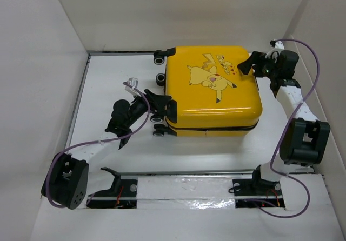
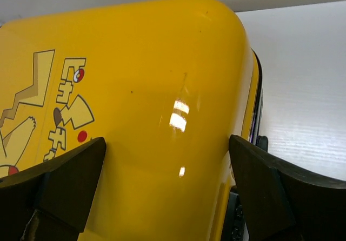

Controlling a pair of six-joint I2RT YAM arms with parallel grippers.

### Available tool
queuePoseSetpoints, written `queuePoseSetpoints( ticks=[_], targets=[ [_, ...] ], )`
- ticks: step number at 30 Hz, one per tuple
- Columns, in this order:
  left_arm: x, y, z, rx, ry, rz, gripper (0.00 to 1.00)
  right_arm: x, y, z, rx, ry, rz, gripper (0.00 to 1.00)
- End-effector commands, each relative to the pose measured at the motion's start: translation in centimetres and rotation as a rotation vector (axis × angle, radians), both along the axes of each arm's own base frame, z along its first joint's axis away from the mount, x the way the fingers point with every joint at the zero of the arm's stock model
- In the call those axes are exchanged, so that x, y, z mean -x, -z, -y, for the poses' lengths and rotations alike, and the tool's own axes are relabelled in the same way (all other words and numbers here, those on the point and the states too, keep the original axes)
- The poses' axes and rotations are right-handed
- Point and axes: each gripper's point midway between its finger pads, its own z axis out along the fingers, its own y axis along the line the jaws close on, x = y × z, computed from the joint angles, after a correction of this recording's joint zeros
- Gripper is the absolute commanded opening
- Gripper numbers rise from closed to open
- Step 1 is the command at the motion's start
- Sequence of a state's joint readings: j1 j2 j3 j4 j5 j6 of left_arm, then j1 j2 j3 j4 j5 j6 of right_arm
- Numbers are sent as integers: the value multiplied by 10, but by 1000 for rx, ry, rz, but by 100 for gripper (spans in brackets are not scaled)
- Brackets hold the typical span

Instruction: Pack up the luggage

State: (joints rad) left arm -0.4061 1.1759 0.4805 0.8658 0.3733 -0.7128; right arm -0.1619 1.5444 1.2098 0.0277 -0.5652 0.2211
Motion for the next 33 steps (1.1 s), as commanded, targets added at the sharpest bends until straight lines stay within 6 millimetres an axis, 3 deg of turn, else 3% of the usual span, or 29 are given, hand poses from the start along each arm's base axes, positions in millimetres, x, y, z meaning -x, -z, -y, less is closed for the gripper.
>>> queuePoseSetpoints(
  ticks=[1,3,4,5,6,8,9,10,12,13,15,16,17,21,22,23,25,26,27,28,29,30,31,32,33],
  targets=[
    [38,13,27,-46,164,-1,67,6,-27,-105,-83,-378,73,100],
    [49,12,35,-45,200,5,66,1,-34,-133,-100,-447,84,100],
    [53,16,37,-45,210,-5,66,3,-32,-157,-105,-508,74,99],
    [58,12,39,-31,220,2,65,-1,-14,-172,-112,-548,24,99],
    [64,12,41,-27,231,2,65,-5,-26,-187,-109,-582,54,98],
    [73,15,39,-17,234,1,65,-2,-19,-223,-100,-651,25,98],
    [76,16,41,-13,238,-5,65,-10,-3,-235,-95,-663,-8,98],
    [81,17,41,-12,244,-4,65,-18,-19,-245,-87,-672,35,98],
    [81,18,40,-14,236,-8,65,-29,3,-260,-83,-677,-35,98],
    [81,18,40,-14,235,-8,65,-37,-17,-269,-84,-689,14,98],
    [77,19,40,-17,221,-14,65,-52,-12,-274,-99,-680,-11,99],
    [75,18,40,-15,213,-12,65,-56,-19,-275,-99,-678,2,99],
    [72,19,40,-15,202,-16,65,-61,-45,-276,-94,-674,51,99],
    [61,11,43,-12,181,-5,66,-59,-99,-270,-49,-659,181,100],
    [59,6,44,-7,179,5,66,-58,-112,-263,-36,-643,214,100],
    [58,6,45,-11,179,6,66,-47,-143,-257,-13,-631,290,100],
    [56,4,46,-10,176,7,67,-39,-159,-238,7,-597,329,100],
    [55,4,47,-12,181,7,67,-21,-198,-222,30,-574,431,100],
    [56,4,49,-12,193,11,67,-12,-209,-213,39,-558,463,100],
    [56,3,49,-11,196,12,67,-7,-183,-206,42,-542,417,100],
    [57,3,49,-10,199,15,67,0,-196,-194,49,-504,488,100],
    [58,2,49,-14,203,26,67,41,-235,-183,55,-481,600,100],
    [60,3,48,-18,205,28,67,45,-180,-174,56,-453,508,100],
    [62,1,46,-20,206,37,66,56,-184,-162,63,-373,575,88],
    [64,3,45,-25,208,36,66,102,-207,-155,60,-344,669,74]
  ],
)
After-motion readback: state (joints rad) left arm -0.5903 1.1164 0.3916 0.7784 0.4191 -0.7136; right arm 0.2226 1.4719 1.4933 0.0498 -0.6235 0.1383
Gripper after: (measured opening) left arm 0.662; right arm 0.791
